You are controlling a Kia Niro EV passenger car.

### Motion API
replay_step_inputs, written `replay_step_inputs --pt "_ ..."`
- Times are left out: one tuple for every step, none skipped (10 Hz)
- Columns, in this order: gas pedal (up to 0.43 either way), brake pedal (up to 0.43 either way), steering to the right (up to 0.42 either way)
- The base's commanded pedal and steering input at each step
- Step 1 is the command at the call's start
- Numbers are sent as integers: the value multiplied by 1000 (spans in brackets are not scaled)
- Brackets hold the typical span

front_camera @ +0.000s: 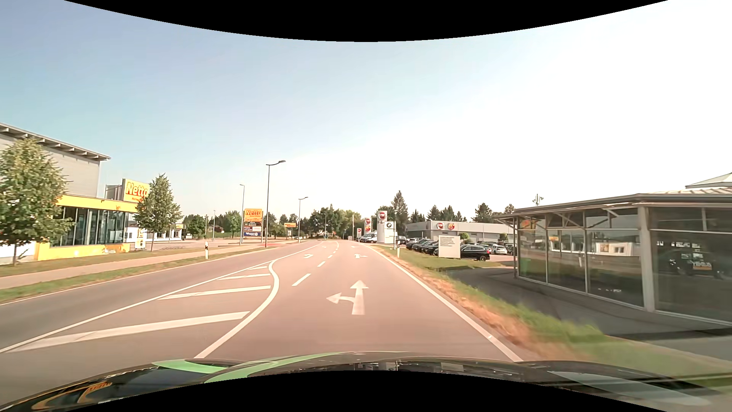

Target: Follow the waypoints while adhering to traffic rules and regulations

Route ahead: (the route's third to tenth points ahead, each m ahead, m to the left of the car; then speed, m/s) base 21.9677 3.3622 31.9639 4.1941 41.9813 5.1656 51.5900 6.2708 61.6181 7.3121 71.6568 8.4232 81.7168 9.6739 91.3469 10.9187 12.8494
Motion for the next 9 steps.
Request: replay_step_inputs --pt "87 0 -12" --pt "98 0 -12" --pt "98 0 -12" --pt "98 0 -12" --pt "98 0 -11" --pt "98 0 -11" --pt "98 0 -11" --pt "98 0 -10" --pt "98 0 -10"
